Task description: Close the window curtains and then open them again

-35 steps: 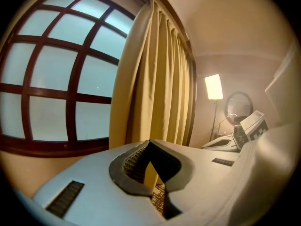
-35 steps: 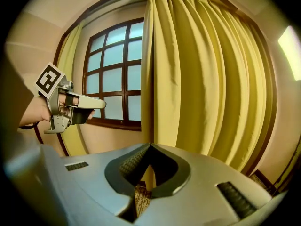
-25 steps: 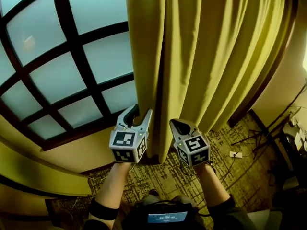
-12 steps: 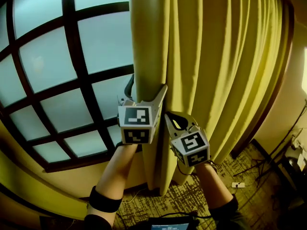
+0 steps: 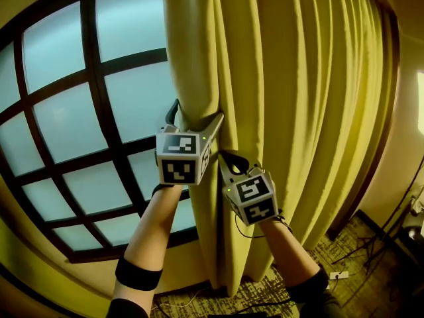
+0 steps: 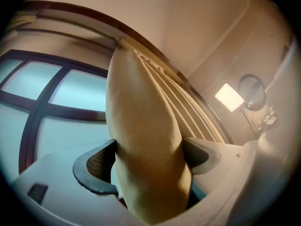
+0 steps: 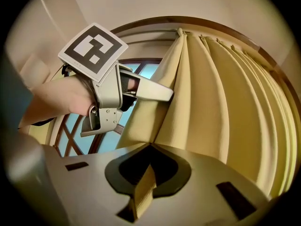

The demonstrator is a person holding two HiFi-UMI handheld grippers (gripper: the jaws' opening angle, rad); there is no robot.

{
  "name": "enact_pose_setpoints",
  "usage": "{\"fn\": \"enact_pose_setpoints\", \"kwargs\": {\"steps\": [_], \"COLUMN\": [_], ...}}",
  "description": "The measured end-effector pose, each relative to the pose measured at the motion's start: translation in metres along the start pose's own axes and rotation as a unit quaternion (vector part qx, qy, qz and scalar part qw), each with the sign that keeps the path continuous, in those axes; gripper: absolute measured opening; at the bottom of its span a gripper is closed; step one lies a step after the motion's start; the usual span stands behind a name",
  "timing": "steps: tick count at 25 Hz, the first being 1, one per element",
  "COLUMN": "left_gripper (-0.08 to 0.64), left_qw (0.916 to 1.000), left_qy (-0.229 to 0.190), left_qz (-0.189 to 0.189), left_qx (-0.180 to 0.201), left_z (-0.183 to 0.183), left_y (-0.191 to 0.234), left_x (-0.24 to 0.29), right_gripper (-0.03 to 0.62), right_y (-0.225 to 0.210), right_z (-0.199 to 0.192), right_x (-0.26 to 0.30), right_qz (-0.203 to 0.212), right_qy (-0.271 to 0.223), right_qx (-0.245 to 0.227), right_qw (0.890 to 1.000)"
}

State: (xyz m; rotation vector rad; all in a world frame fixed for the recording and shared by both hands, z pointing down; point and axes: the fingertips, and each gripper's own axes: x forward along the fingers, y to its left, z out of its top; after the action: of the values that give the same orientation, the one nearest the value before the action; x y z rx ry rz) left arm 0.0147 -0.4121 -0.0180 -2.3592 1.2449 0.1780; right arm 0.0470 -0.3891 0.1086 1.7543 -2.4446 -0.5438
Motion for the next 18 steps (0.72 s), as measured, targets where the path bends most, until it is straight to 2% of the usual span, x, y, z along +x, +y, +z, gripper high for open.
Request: {"fn": "enact_pose_setpoints", "kwargs": {"steps": [4, 6, 10, 12, 18], "left_gripper": [0.457, 0.408, 0.137, 0.008, 0.001], "left_qw": [0.9998, 0.9997, 0.997, 0.9959, 0.9924], "left_qy": [-0.015, -0.025, -0.056, -0.067, -0.077], "left_qz": [0.012, 0.007, -0.012, -0.022, -0.044], "left_qx": [-0.001, 0.002, 0.052, 0.057, 0.085], "left_z": [0.015, 0.016, 0.021, 0.023, 0.021], "left_y": [0.012, 0.009, -0.019, -0.027, -0.047], "left_x": [0.013, 0.016, 0.017, 0.018, 0.037], "right_gripper": [0.015, 0.015, 0.016, 0.017, 0.017], "right_y": [-0.014, -0.018, -0.027, -0.031, -0.051], "right_z": [0.006, 0.006, 0.001, 0.0, -0.008], "right_x": [0.003, 0.001, -0.004, -0.006, -0.009], "right_qz": [-0.015, -0.017, -0.028, -0.035, -0.051], "right_qy": [-0.008, -0.006, -0.003, -0.002, 0.0], "right_qx": [0.001, -0.002, -0.006, -0.011, -0.009], "right_qw": [1.0, 1.0, 1.0, 0.999, 0.999]}}
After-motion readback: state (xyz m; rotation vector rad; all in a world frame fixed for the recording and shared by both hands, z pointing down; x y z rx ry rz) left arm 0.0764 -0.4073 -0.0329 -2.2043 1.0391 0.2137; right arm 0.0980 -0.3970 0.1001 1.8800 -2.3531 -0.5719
